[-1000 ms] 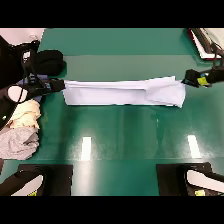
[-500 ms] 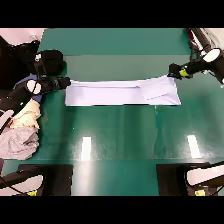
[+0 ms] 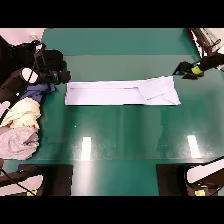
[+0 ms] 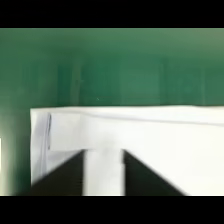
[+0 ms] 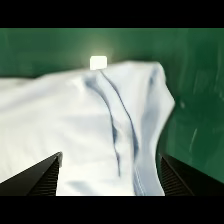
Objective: Fold the shirts.
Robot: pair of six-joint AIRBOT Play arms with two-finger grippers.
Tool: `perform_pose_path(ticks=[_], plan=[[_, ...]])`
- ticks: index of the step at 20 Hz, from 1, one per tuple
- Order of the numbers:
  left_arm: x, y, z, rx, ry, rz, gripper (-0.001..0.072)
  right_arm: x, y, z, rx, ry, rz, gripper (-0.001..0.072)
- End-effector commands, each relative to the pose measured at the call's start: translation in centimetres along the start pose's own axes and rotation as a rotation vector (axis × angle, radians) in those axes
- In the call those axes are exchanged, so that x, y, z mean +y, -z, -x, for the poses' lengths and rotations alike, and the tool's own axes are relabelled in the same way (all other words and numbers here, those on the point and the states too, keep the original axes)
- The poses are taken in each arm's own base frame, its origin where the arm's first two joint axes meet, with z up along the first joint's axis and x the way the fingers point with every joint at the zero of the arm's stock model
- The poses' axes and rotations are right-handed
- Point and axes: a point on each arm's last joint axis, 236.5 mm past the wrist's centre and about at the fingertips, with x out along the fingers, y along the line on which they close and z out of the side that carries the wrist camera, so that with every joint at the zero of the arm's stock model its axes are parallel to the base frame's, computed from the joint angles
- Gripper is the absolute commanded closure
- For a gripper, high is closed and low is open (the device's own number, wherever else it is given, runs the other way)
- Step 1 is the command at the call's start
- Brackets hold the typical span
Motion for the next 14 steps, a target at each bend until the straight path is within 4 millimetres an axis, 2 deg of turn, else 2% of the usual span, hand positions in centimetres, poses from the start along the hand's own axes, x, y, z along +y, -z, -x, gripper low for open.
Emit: perform_pose_path(ticks=[1,3,5,8,14], plan=[[-0.5,2.9,0.7,0.149,0.011,-0.015,0.0684,-1.8,3.2,0.0,0.092,-0.131,-0.069,0.0003],[-0.6,4.0,0.8,0.197,0.015,-0.018,0.0684,-3.5,4.2,-0.9,0.090,-0.180,-0.132,0.0003],[-0.6,4.7,1.0,0.225,0.016,-0.017,0.0684,-4.1,5.0,-1.9,0.095,-0.252,-0.188,0.0003],[-0.8,5.5,1.2,0.258,0.023,-0.009,0.0684,-3.5,6.3,-3.9,0.167,-0.365,-0.230,0.0003],[-1.1,6.4,1.4,0.299,0.037,0.005,0.0684,-1.4,5.4,-7.0,0.200,-0.452,-0.198,0.0019]])
